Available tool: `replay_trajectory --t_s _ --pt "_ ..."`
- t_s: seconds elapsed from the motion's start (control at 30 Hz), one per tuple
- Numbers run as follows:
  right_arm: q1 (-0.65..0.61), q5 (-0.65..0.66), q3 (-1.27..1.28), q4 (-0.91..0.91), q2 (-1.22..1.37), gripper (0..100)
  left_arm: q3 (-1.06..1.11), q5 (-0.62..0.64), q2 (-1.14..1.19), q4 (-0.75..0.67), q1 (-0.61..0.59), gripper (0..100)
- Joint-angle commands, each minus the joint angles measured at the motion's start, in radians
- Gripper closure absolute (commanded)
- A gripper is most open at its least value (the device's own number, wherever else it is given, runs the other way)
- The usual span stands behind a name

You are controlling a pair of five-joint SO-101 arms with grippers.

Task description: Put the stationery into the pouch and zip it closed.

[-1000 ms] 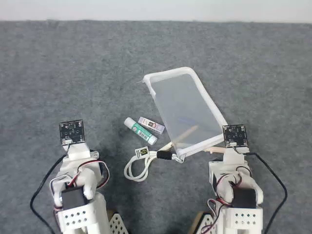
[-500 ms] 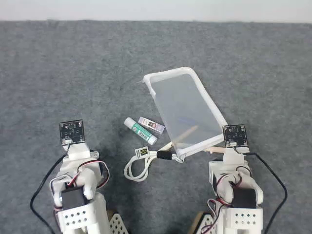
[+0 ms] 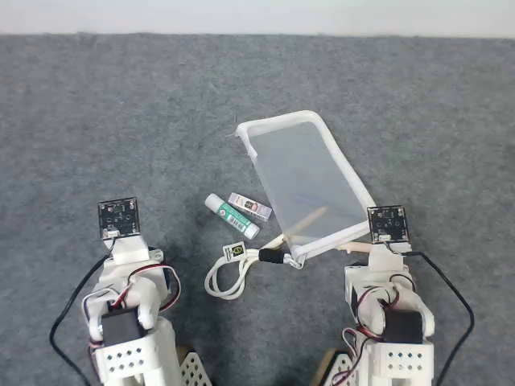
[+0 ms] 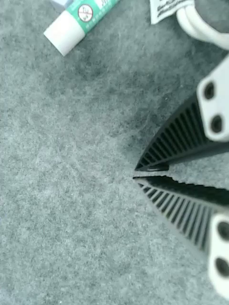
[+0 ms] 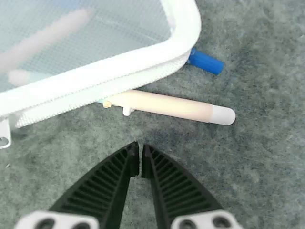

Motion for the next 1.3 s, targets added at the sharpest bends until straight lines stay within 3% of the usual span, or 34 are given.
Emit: replay_trajectory --t_s 0.0,0.73,0.93,1.17,1.27 --pt "0.008 -0.002 0.020 0.007 -0.016 99.1 -0.016 -0.015 -0.017 0.005 0.003 99" --pt "0.007 -0.002 0.020 0.007 -0.016 99.1 -0.016 -0.018 -0.017 0.005 0.008 99" --pt "0.005 -0.003 0.020 0.007 -0.016 99.1 -0.018 -0.018 -0.017 0.005 0.155 99" --pt "0.005 -0.003 0.020 0.007 -0.016 99.1 -0.018 -0.015 -0.017 0.005 0.216 99" --pt "0.005 -0.005 0.020 0.007 -0.016 99.1 -0.018 -0.015 -0.017 0.005 0.301 99"
